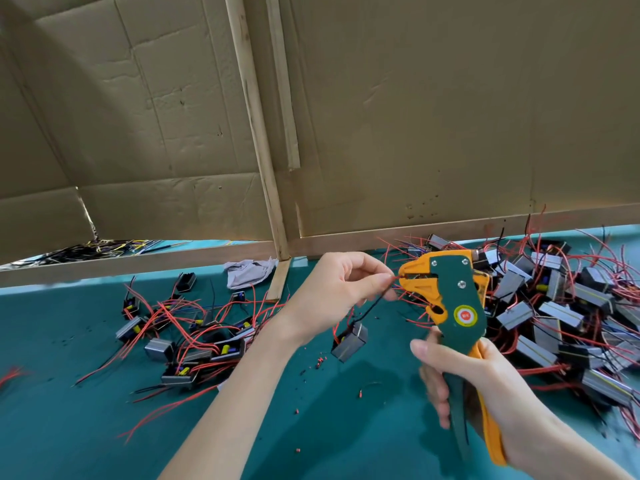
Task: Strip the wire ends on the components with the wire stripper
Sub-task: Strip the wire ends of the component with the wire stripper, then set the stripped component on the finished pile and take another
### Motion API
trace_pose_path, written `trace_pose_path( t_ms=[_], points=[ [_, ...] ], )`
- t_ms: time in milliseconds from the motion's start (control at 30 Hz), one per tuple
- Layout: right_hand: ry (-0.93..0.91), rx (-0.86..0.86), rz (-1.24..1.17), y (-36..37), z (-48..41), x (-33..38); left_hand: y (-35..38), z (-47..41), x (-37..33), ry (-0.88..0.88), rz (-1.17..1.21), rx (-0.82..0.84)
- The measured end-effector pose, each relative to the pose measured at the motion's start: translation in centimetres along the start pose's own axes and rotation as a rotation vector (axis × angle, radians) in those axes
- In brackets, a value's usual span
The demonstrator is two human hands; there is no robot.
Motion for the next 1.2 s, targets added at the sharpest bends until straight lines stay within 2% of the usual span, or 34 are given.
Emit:
trace_pose_path(
  t_ms=[100, 267, 467, 667, 767, 833, 900, 1000, 1067, 1200],
  points=[
    [0.048, 0.107, -0.153, 0.8, -0.5, 0.0, -0.5, -0.1, 0.4, -0.026, -0.01, -0.021],
    [0.052, 0.16, -0.211, 0.9, -1.0, -0.2, -1.7, -0.1, 0.6, -0.029, -0.031, -0.043],
    [0.079, 0.139, -0.217, 0.0, -1.4, -0.6, -2.8, -0.4, -0.8, 0.045, -0.055, -0.149],
    [0.18, 0.039, -0.206, -0.9, -1.9, -1.9, -0.8, -4.3, -5.3, 0.233, -0.245, -0.4],
    [0.257, 0.004, -0.242, -1.3, -2.0, -2.7, 1.2, -6.8, -7.2, 0.272, -0.09, -0.47],
    [0.301, -0.024, -0.269, -1.8, -2.1, -3.1, 3.1, -7.9, -7.5, 0.249, 0.064, -0.429],
    [0.329, -0.051, -0.307, -2.3, -2.3, -3.3, 5.1, -8.1, -7.1, 0.203, 0.088, -0.333],
    [0.338, -0.057, -0.361, -2.6, -2.4, -3.4, 7.3, -7.1, -5.2, 0.116, -0.027, -0.069],
    [0.34, -0.066, -0.371, -2.9, -2.6, -3.6, 7.0, -6.0, -3.4, 0.063, -0.155, 0.031],
    [0.356, -0.084, -0.368, -2.9, -2.7, -4.0, 0.5, -3.8, 0.6, -0.083, -0.44, -0.112]
  ],
)
Point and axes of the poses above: each hand's wrist, its own z-axis away from the middle knuckle, its own y-axis out of the palm, x = y × z, the point moved 7 cm from there along -z, towards the middle knuckle, and after that the axes turned 4 degrees about -z, right-handed, at the moved point
